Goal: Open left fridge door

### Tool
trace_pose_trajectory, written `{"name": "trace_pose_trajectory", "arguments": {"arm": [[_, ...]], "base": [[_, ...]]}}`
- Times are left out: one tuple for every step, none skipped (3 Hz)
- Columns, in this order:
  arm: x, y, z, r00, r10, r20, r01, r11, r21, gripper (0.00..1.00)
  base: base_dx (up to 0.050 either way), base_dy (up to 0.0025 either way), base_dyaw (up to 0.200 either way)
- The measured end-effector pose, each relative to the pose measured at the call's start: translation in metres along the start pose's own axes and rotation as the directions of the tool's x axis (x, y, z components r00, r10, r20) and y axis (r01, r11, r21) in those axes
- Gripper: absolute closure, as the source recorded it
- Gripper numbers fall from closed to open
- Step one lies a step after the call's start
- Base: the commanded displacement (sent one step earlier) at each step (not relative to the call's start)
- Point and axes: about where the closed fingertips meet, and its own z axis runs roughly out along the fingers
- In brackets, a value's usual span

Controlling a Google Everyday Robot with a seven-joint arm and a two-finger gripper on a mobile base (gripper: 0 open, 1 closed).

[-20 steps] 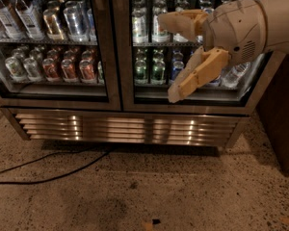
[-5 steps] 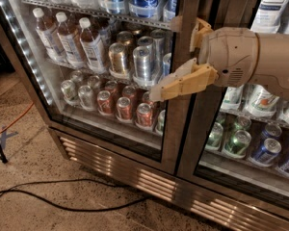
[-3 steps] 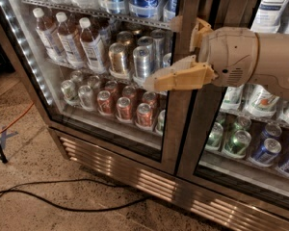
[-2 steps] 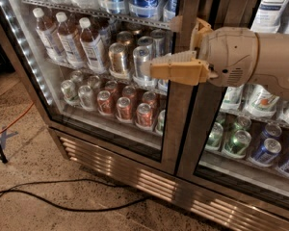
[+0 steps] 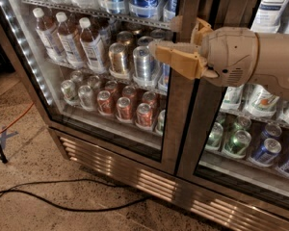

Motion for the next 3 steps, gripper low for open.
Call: {"name": "trace_pose_trajectory", "arguments": {"arm": [[0.0000,0.0000,0.0000,1.000,0.000,0.000,0.000,1.0000,0.000,1.00],[0.0000,0.0000,0.0000,1.000,0.000,0.000,0.000,1.0000,0.000,1.00],[0.0000,0.0000,0.0000,1.000,0.000,0.000,0.000,1.0000,0.000,1.00]], "base": [[-0.050,0.00000,0.000],[-0.050,0.00002,0.000],[-0.050,-0.00005,0.000]]}}
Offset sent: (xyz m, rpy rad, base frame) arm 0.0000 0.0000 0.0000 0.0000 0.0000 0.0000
